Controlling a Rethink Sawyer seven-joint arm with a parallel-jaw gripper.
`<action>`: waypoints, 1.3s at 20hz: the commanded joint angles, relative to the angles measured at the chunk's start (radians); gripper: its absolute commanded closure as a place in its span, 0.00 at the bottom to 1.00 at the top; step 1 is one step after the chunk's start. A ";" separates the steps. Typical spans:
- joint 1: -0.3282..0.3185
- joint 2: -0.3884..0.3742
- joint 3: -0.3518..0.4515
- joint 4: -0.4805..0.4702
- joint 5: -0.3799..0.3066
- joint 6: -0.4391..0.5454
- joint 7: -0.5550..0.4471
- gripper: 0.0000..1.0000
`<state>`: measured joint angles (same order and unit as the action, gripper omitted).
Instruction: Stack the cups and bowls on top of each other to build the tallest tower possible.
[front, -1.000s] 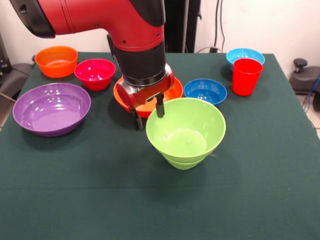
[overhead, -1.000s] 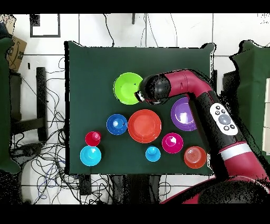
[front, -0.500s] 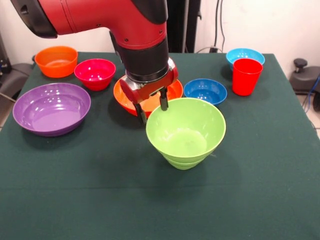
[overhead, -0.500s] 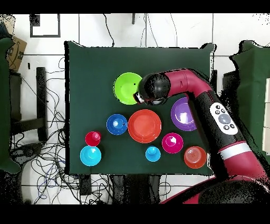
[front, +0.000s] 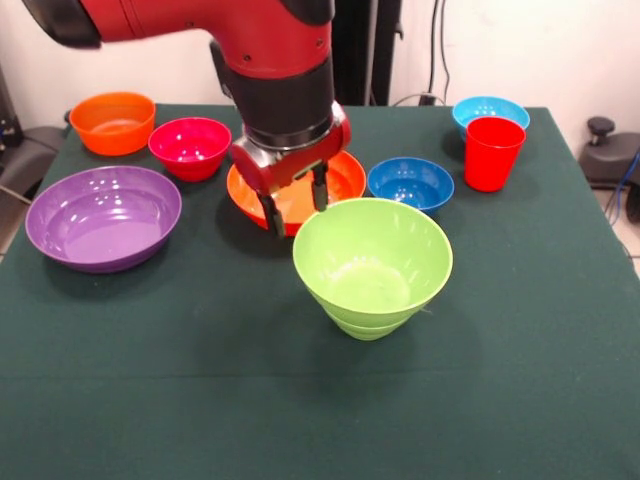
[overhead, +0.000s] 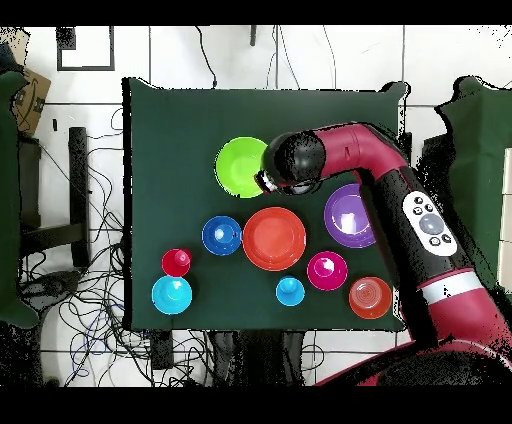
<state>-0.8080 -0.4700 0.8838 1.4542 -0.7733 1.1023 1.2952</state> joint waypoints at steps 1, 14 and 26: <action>-0.013 -0.071 0.020 -0.066 -0.006 0.160 -0.467 0.00; 0.015 -0.022 -0.032 -0.106 -0.044 0.121 -0.475 0.00; 0.065 0.032 -0.070 -0.130 -0.079 0.111 -0.443 0.00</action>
<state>-0.8011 -0.5097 0.8756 1.3768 -0.7756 1.1776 1.1107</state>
